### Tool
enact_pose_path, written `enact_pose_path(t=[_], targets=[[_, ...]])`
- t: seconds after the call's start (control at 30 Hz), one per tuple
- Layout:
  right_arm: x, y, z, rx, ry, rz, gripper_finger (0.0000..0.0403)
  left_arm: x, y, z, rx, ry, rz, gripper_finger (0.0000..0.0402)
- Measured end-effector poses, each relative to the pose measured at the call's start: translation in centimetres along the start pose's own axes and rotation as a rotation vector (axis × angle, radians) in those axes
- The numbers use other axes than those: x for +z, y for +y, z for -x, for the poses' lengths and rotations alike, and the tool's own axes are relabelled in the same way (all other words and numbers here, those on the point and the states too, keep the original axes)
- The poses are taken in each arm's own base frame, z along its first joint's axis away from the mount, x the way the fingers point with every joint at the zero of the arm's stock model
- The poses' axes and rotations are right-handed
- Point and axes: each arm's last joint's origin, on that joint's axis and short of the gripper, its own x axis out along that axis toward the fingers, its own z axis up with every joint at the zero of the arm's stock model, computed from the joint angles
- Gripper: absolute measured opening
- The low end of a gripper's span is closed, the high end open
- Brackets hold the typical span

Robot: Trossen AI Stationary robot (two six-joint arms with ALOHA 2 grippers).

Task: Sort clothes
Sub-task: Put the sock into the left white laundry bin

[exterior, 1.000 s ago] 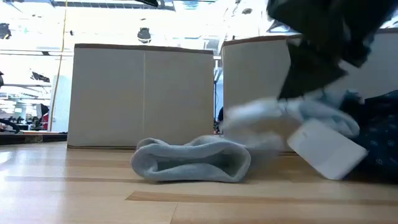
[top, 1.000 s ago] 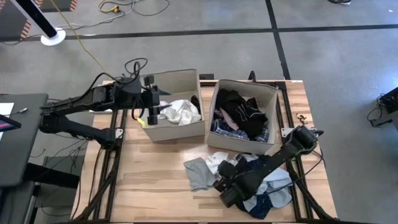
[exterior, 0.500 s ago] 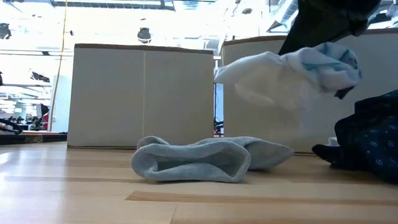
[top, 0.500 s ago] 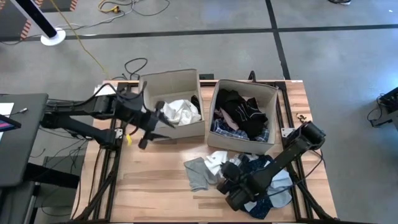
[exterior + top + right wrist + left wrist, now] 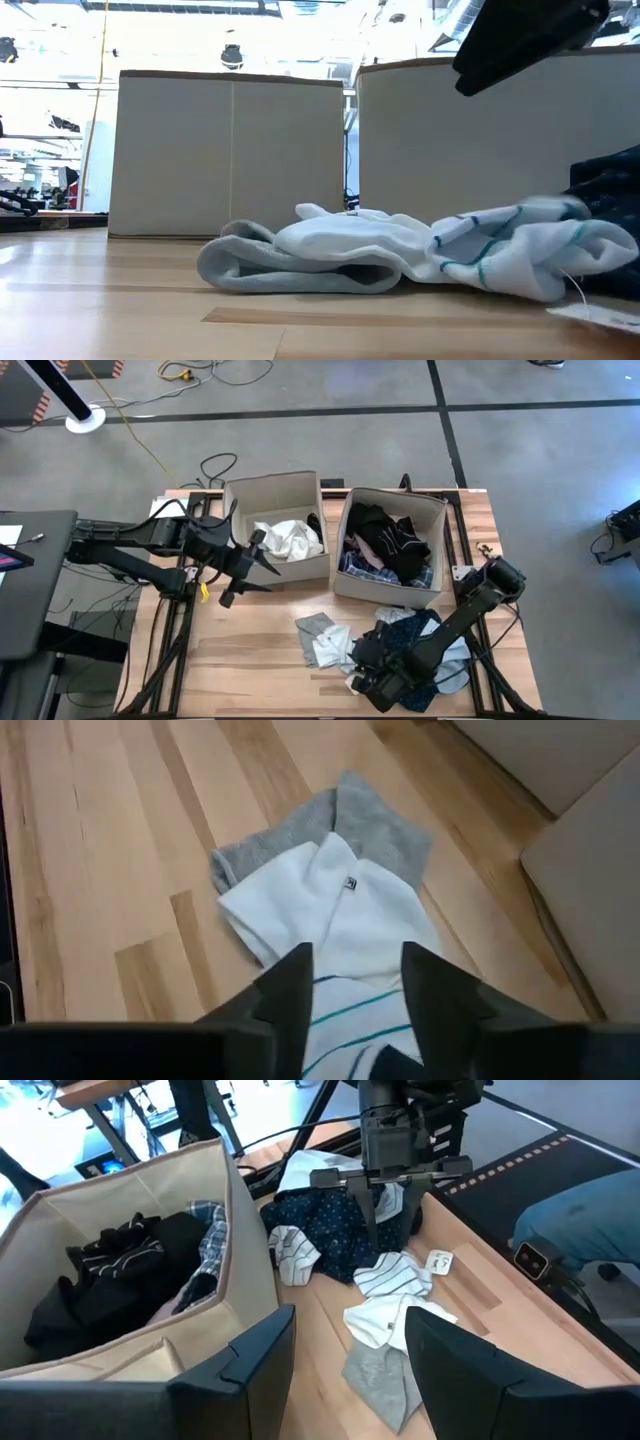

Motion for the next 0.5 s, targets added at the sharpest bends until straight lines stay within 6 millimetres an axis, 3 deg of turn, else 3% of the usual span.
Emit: enact_pose_path(t=[0.2, 0.5], targets=[[0.0, 0.2, 0.0, 0.017, -0.008, -0.020, 0.0208, 0.0, -0.1, 0.0, -0.005, 0.000, 0.022, 0.0184], [-0.9, -0.4, -3.1, 0.108, -0.022, -0.059, 0.0196, -2.0, -2.1, -3.3, -0.104, 0.097, 0.015, 0.0184]])
